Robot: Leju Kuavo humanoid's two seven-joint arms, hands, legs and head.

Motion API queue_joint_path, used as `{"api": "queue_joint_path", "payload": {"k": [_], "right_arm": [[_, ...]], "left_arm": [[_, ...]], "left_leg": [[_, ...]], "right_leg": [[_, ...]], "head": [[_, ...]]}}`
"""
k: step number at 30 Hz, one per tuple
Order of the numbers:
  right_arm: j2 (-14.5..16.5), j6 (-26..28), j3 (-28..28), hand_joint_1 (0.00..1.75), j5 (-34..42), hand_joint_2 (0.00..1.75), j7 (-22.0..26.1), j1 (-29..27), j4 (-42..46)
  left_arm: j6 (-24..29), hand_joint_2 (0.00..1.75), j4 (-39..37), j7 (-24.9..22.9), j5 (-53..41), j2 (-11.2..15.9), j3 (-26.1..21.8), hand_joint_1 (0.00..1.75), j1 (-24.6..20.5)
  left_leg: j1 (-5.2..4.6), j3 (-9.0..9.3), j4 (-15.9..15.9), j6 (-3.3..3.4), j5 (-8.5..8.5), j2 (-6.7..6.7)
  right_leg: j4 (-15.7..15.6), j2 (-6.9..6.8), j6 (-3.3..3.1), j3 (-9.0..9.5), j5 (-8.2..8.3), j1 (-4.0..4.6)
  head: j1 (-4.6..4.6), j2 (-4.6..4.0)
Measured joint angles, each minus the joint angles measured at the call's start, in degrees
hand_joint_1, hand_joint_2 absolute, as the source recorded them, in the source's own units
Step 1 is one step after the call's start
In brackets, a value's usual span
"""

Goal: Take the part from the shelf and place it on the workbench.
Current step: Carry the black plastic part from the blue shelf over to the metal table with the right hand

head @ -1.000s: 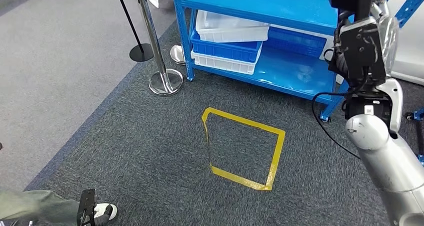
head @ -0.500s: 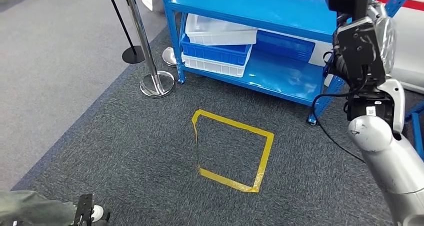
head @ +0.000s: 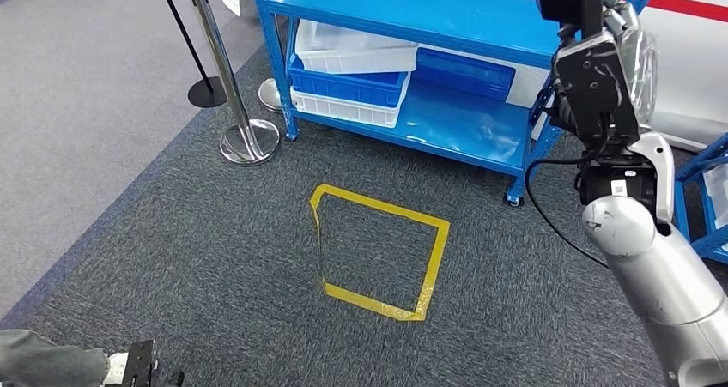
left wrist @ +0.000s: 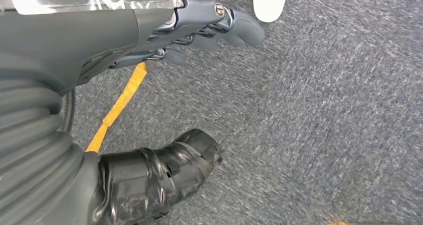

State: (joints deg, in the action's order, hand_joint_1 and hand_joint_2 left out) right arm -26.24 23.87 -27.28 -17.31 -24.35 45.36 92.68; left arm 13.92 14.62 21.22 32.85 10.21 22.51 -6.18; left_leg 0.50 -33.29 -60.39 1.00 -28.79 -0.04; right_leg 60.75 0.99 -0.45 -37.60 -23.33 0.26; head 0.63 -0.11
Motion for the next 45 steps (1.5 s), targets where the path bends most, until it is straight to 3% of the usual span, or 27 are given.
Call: {"api": "queue_joint_path", "payload": {"k": [2, 4, 7, 9, 10, 11, 12, 14, 16, 19, 21, 23, 24, 25, 27, 28, 30, 32, 35, 37, 39, 40, 41, 42, 45], "right_arm": [[-0.1, 0.0, 0.0, 1.75, 0.0, 1.75, 0.0, 0.0, 0.2], [-0.2, 0.0, 0.0, 1.75, -0.1, 1.75, 0.0, 0.0, 0.3], [-0.5, -0.2, 0.0, 1.75, -0.1, 1.75, 0.0, -0.2, 0.4], [-0.5, -0.3, 0.0, 1.75, 0.0, 1.75, 0.0, -0.6, 0.4], [-0.5, -0.4, 0.0, 1.75, 0.0, 1.75, -0.1, -0.7, 0.4], [-0.5, -0.5, 0.0, 1.75, 0.1, 1.75, -0.1, -0.7, 0.4], [-0.5, -0.6, 0.0, 1.75, 0.1, 1.75, -0.2, -0.7, 0.4], [-0.5, -0.7, 0.0, 1.75, 0.1, 1.75, -0.2, -0.4, 0.4], [-0.5, -0.7, 0.0, 1.75, 0.1, 1.75, -0.1, -0.2, 0.4], [-0.5, -0.7, 0.0, 1.75, 0.1, 1.75, -0.1, -0.2, 0.4], [-0.5, -0.9, 0.0, 1.75, 0.1, 1.75, -0.1, 0.0, 0.4], [-0.5, -1.4, 0.0, 1.75, 0.1, 1.75, -0.1, 0.0, 0.4], [-0.5, -1.7, 0.0, 1.75, 0.1, 1.75, -0.1, 0.0, 0.4], [-0.5, -1.9, -0.1, 1.75, 0.0, 1.75, 0.0, -0.1, 0.4], [-0.5, -2.2, -0.1, 1.75, 0.0, 1.75, 0.0, -0.1, 0.4], [-0.5, -2.2, -0.1, 1.75, 0.0, 1.75, 0.1, -0.1, 0.4], [-0.5, -2.3, -0.2, 1.75, 0.0, 1.75, 0.1, 0.0, 0.4], [-0.5, -2.4, -0.2, 1.75, 0.0, 1.75, 0.2, 0.1, 0.4], [-0.5, -2.9, -0.2, 1.75, -0.1, 1.75, 0.2, 0.1, 0.5], [-0.6, -3.1, -0.2, 1.75, -0.3, 1.75, 0.2, 0.2, 0.5], [-0.7, -3.3, -0.2, 1.75, -0.5, 1.75, 0.2, 0.2, 0.6], [-0.7, -3.4, -0.2, 1.75, -0.6, 1.75, 0.2, 0.1, 0.6], [-0.7, -3.4, -0.2, 1.75, -0.7, 1.75, 0.2, -0.1, 0.6], [-0.8, -3.4, -0.2, 1.75, -0.8, 1.75, 0.1, -0.1, 0.6], [-0.8, -3.5, -0.3, 1.75, -0.9, 1.75, 0.1, 0.1, 0.6]], "left_arm": [[0.0, 1.75, 0.0, -0.1, -0.1, -0.1, 0.0, 0.0, 0.1], [0.0, 1.75, 0.0, -0.1, -0.2, -0.1, 0.0, 0.0, 0.1], [0.1, 1.75, 0.0, -0.4, -0.3, -0.1, 0.0, 0.0, 0.2], [0.2, 1.75, 0.0, -0.6, -0.3, -0.2, 0.0, 0.0, 0.3], [0.2, 1.75, 0.0, -0.7, -0.3, -0.2, 0.0, 0.0, 0.4], [0.2, 1.75, 0.0, -0.7, -0.3, -0.2, 0.0, 0.0, 0.4], [0.2, 1.75, 0.0, -0.8, -0.4, -0.3, 0.0, 0.0, 0.4], [0.2, 1.75, 0.0, -0.9, -0.4, -0.4, 0.0, 0.0, 0.3], [0.2, 1.75, 0.0, -1.0, -0.5, -0.5, 0.0, 0.0, 0.3], [0.2, 1.75, 0.0, -1.1, -0.7, -0.6, 0.0, 0.0, 0.3], [0.2, 1.75, 0.0, -1.1, -0.8, -0.6, 0.0, 0.0, 0.2], [0.1, 1.75, 0.0, -1.1, -0.9, -0.7, 0.0, 0.0, 0.3], [0.1, 1.75, 0.0, -1.1, -0.9, -0.7, 0.0, 0.0, 0.4], [0.1, 1.75, 0.0, -1.1, -0.9, -0.7, 0.0, 0.0, 0.4], [0.1, 1.75, 0.0, -1.1, -0.9, -0.7, 0.0, 0.0, 0.4], [0.1, 1.75, 0.0, -1.1, -0.9, -0.7, 0.0, 0.0, 0.4], [0.1, 1.75, 0.0, -1.1, -0.9, -0.7, 0.0, 0.0, 0.4], [0.1, 1.75, 0.0, -1.1, -0.9, -0.7, 0.0, 0.0, 0.4], [0.1, 1.75, 0.0, -1.2, -1.0, -0.7, 0.0, 0.0, 0.4], [0.1, 1.75, 0.0, -1.2, -1.0, -0.7, 0.0, 0.0, 0.4], [0.0, 1.75, 0.0, -1.3, -1.0, -0.8, 0.0, 0.0, 0.4], [0.0, 1.75, 0.0, -1.3, -1.0, -0.8, 0.0, 0.0, 0.4], [0.0, 1.75, 0.0, -1.3, -1.0, -0.8, 0.0, 0.0, 0.4], [0.0, 1.75, 0.0, -1.3, -1.0, -0.8, 0.0, 0.0, 0.4], [0.1, 1.75, -0.1, -1.4, -1.0, -0.8, 0.0, 0.0, 0.4]], "left_leg": [[-0.13, 0.0, 0.4, 0.37, 0.65, -0.02], [-0.02, 0.05, 0.9, 0.91, 1.43, 0.04], [0.03, -0.29, 1.3, 1.45, 2.06, 0.11], [-0.05, -0.48, 1.3, 1.54, 2.13, 0.11], [-0.09, -0.5, 1.3, 1.53, 2.13, 0.1], [-0.13, -0.45, 1.3, 1.51, 2.12, 0.08], [-0.19, -0.35, 1.3, 1.45, 2.08, 0.06], [-0.38, -0.38, 1.2, 1.16, 1.99, 0.02], [-0.45, -0.61, 1.3, 0.71, 2.05, 0.01], [-0.51, -0.9, 0.9, -0.09, 1.56, -0.03], [-0.41, -2.93, -3.3, -0.79, -0.84, -0.06], [-0.18, -6.72, -10.7, -1.36, -3.82, -0.04], [-0.06, -8.27, -13.4, -1.57, -4.34, -0.03], [0.03, -8.92, -14.0, -1.71, -3.75, -0.02], [0.15, -7.86, -10.8, -1.82, -0.68, -0.02], [0.17, -6.41, -7.4, -1.78, 1.28, -0.02], [0.08, -3.7, -1.5, -1.48, 3.35, -0.09], [-0.14, -2.46, 1.3, -1.01, 3.72, -0.18], [-0.08, -2.17, 1.9, -0.16, 4.03, -0.13], [0.18, -1.77, 2.5, 0.44, 4.28, -0.07], [0.23, -1.66, 2.5, 0.75, 4.26, -0.07], [0.23, -1.66, 2.5, 0.79, 4.22, -0.07], [0.25, -1.66, 2.4, 0.77, 4.16, -0.08], [0.31, -1.67, 2.2, 0.68, 4.05, -0.09], [0.42, -1.88, 1.2, -0.07, 3.35, -0.17]], "right_leg": [[-0.4, -0.04, 0.64, 0.02, 0.39, -0.06], [0.7, -0.2, 1.23, -0.63, -0.42, -0.16], [9.7, -0.4, 1.79, -4.57, -5.82, -0.3], [15.1, -0.41, 1.87, -6.75, -7.74, -0.33], [14.9, -0.41, 1.76, -6.46, -7.08, -0.31], [12.6, -0.41, 1.56, -5.16, -5.54, -0.28], [8.6, -0.41, 1.24, -3.06, -3.5, -0.19], [1.4, -0.5, 0.42, 0.78, -1.14, 0.2], [-1.1, -0.58, -0.11, 1.97, -1.04, 0.48], [-2.1, -0.59, -0.65, 2.22, -0.69, 0.01], [-2.6, -0.72, -1.01, 2.57, -0.53, -0.32], [-2.6, -0.76, -1.15, 2.62, -0.59, -0.35], [-2.6, -0.75, -1.19, 2.63, -0.64, -0.36], [-2.5, -0.73, -1.2, 2.65, -0.71, -0.37], [-2.3, -0.67, -1.18, 2.69, -0.88, -0.41], [-2.1, -0.65, -1.12, 2.72, -1.01, -0.43], [-1.8, -0.56, -0.83, 2.62, -1.27, -0.37], [-1.7, -0.46, -0.37, 2.38, -1.34, -0.29], [-1.5, -0.44, 0.45, 2.28, -1.59, -0.29], [2.0, -0.52, 0.95, 0.76, -3.8, -0.37], [9.3, -0.59, 1.28, -2.79, -7.15, -0.59], [12.3, -0.6, 1.43, -4.35, -8.0, -0.72], [13.7, -0.62, 1.55, -5.17, -7.88, -0.87], [12.7, -0.64, 1.66, -4.82, -6.62, -1.04], [3.0, -0.78, 1.83, -0.16, -1.99, -1.38]], "head": [[-0.01, 0.0], [0.04, 0.0], [0.1, 0.0], [0.09, 0.0], [0.09, 0.0], [0.09, 0.0], [0.09, 0.0], [0.04, 0.0], [0.02, 0.0], [-0.04, 0.0], [-0.23, 0.0], [-0.36, 0.0], [-0.36, 0.0], [-0.36, 0.0], [-0.36, 0.0], [-0.37, 0.0], [-0.34, 0.0], [-0.32, 0.0], [-0.3, 0.0], [-0.26, 0.0], [-0.23, 0.0], [-0.24, 0.0], [-0.24, 0.0], [-0.24, 0.0], [-0.22, 0.0]]}}
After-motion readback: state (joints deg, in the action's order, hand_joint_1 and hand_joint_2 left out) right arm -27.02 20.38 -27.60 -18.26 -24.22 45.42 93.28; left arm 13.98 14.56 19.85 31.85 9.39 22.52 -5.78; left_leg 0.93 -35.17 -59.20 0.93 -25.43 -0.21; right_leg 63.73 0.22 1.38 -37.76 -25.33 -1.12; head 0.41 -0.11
